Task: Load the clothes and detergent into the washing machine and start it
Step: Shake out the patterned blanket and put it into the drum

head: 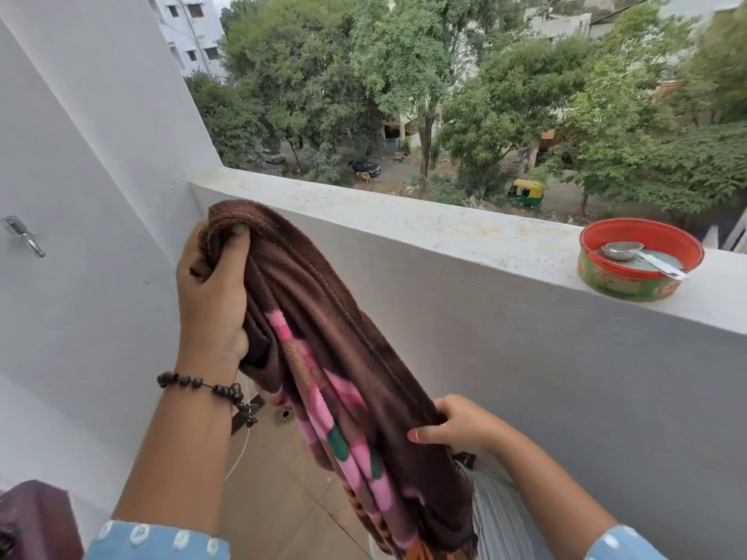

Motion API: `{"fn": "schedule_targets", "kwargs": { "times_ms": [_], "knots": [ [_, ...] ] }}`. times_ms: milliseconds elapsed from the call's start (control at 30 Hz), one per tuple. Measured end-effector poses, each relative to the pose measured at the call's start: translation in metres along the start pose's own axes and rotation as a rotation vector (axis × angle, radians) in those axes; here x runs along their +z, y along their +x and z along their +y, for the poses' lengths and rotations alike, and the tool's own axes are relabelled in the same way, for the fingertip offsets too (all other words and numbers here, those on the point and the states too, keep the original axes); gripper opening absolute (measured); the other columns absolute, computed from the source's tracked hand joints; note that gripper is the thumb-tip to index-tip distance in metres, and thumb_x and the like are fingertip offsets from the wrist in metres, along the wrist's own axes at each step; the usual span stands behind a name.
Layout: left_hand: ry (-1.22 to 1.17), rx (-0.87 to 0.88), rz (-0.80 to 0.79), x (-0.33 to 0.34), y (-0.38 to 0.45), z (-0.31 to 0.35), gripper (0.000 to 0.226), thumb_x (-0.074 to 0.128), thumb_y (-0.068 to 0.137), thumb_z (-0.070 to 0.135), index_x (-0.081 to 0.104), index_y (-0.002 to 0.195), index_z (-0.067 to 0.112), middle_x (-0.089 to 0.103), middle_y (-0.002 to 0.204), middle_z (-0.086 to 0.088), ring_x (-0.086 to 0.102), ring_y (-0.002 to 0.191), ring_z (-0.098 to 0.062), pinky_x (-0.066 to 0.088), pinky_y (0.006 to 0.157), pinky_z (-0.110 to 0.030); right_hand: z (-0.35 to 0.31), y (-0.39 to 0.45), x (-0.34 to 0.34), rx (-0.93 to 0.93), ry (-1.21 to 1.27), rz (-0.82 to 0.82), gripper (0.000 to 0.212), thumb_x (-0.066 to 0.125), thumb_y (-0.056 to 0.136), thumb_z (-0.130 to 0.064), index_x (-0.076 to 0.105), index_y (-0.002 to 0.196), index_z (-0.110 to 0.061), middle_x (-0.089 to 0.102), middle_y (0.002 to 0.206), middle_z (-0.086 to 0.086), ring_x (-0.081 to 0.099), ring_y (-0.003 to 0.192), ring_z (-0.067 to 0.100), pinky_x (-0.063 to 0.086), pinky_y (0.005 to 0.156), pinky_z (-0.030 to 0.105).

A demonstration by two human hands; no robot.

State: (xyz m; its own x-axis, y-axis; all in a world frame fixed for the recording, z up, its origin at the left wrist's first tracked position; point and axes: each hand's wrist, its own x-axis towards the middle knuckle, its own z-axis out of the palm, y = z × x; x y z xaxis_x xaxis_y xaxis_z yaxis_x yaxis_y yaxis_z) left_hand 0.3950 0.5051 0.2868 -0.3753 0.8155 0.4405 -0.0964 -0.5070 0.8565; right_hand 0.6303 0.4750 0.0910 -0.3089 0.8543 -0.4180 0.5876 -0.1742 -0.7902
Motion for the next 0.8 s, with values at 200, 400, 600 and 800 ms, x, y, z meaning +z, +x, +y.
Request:
{"fn": "schedule_targets", "kwargs": {
  "times_ms": [200, 400, 600, 800],
  "knots": [
    [0.072, -0.148, -0.076, -0.008, -0.015, -0.03, 0.011, 0.061, 0.097, 0.017, 0.065, 0.088, 0.023, 0.07, 0.083, 0.012, 0.065, 0.084, -0.003, 0.054, 0.081, -0.022, -0.067, -0.025, -0.039, -0.359, 0.628, 0.333, 0.016, 0.055, 0.098, -0.009, 0.071, 0.097, -0.007, 0.07, 0.08, 0.002, 0.065, 0.069, 0.009, 0.054, 0.064, 0.022],
    [0.017, -0.305, -0.319, 0.009, -0.038, -0.038, 0.019, 0.065, 0.081, 0.026, 0.069, 0.096, 0.015, 0.075, 0.088, 0.003, 0.07, 0.088, -0.011, 0.057, 0.08, -0.024, -0.129, -0.056, -0.061, -0.699, 0.708, 0.278, 0.018, 0.055, 0.096, -0.014, 0.072, 0.096, -0.008, 0.071, 0.093, 0.018, 0.066, 0.087, 0.033, 0.051, 0.085, 0.05],
    [-0.112, -0.498, -0.634, 0.023, -0.055, -0.034, 0.03, 0.074, 0.083, 0.022, 0.066, 0.109, 0.01, 0.075, 0.102, -0.007, 0.071, 0.095, -0.02, 0.058, 0.082, -0.029, -0.155, -0.041, -0.055, -0.851, 0.167, 0.576, 0.024, 0.058, 0.09, -0.025, 0.073, 0.103, -0.013, 0.063, 0.122, 0.004, 0.055, 0.12, 0.017, 0.041, 0.104, 0.038],
    [-0.106, -0.532, -0.529, 0.028, -0.055, -0.034, 0.038, 0.079, 0.074, 0.009, 0.068, 0.109, -0.002, 0.072, 0.104, -0.023, 0.07, 0.095, -0.036, 0.058, 0.087, -0.043, -0.136, -0.038, -0.051, -0.743, 0.475, 0.276, 0.034, 0.06, 0.094, -0.031, 0.06, 0.122, -0.013, 0.06, 0.127, 0.004, 0.059, 0.116, 0.014, 0.049, 0.101, 0.043]
  ]
}}
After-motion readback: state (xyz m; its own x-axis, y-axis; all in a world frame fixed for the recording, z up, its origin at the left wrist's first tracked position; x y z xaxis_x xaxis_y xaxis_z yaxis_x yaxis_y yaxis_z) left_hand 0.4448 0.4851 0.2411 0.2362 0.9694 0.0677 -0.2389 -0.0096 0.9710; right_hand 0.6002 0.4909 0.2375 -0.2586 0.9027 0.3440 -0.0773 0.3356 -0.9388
